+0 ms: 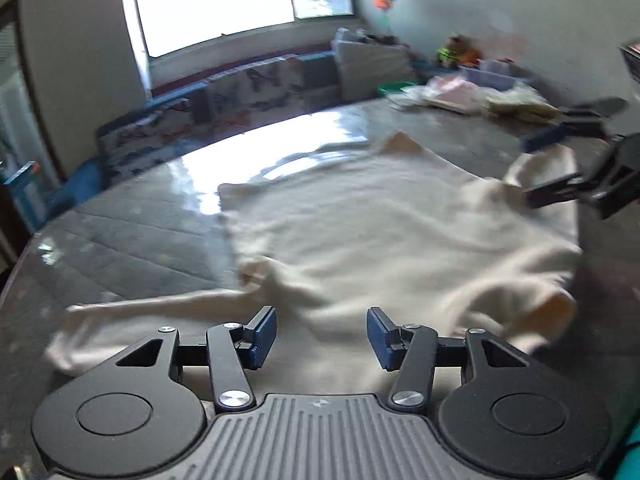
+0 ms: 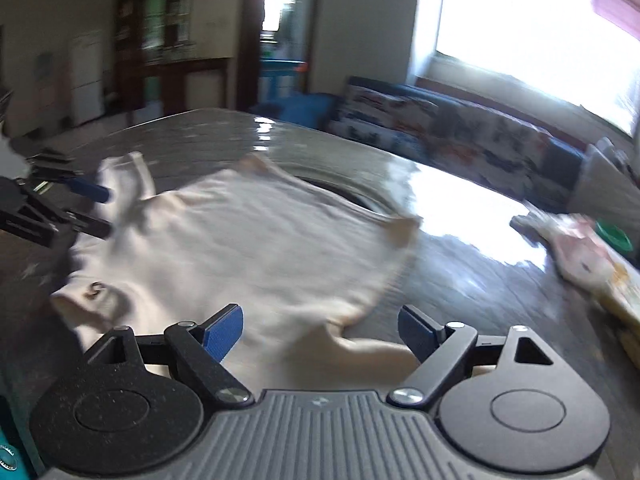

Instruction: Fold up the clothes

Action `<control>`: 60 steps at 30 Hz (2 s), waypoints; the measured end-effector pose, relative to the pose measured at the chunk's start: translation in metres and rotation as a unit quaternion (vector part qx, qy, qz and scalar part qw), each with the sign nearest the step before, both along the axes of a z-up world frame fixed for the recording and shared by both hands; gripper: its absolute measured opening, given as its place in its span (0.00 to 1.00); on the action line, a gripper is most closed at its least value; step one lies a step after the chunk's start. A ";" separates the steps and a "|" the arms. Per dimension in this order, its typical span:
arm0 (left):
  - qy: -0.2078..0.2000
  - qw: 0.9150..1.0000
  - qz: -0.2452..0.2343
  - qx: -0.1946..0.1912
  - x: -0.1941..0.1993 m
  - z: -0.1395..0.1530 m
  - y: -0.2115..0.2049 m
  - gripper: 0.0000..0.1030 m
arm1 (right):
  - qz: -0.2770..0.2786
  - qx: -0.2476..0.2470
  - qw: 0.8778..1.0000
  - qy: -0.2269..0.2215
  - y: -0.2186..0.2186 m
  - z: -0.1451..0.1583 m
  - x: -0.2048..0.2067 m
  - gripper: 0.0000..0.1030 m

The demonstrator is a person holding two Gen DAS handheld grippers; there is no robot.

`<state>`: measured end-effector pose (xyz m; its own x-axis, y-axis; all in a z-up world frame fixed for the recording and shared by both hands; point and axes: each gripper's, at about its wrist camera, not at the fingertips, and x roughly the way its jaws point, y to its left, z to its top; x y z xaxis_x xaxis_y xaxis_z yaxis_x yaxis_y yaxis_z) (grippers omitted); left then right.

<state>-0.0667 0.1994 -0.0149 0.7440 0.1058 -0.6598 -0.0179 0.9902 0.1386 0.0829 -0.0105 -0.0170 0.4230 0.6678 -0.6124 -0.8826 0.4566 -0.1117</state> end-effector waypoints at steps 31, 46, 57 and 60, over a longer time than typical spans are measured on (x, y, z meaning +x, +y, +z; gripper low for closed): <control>-0.016 0.992 -0.107 -0.065 0.058 0.032 -0.068 0.54 | -0.384 0.044 0.917 0.098 -0.152 -0.030 0.105 0.41; 0.005 0.976 -0.202 -0.083 0.116 -0.001 -0.146 0.65 | -0.375 0.138 0.912 0.094 -0.167 -0.009 0.080 0.08; 0.006 0.971 -0.202 -0.131 0.138 -0.013 -0.149 0.78 | -0.371 0.161 0.912 0.067 -0.182 0.020 0.050 0.07; -0.029 0.971 -0.200 -0.129 0.117 0.010 -0.137 0.83 | -0.362 0.167 0.915 0.060 -0.180 0.030 0.045 0.07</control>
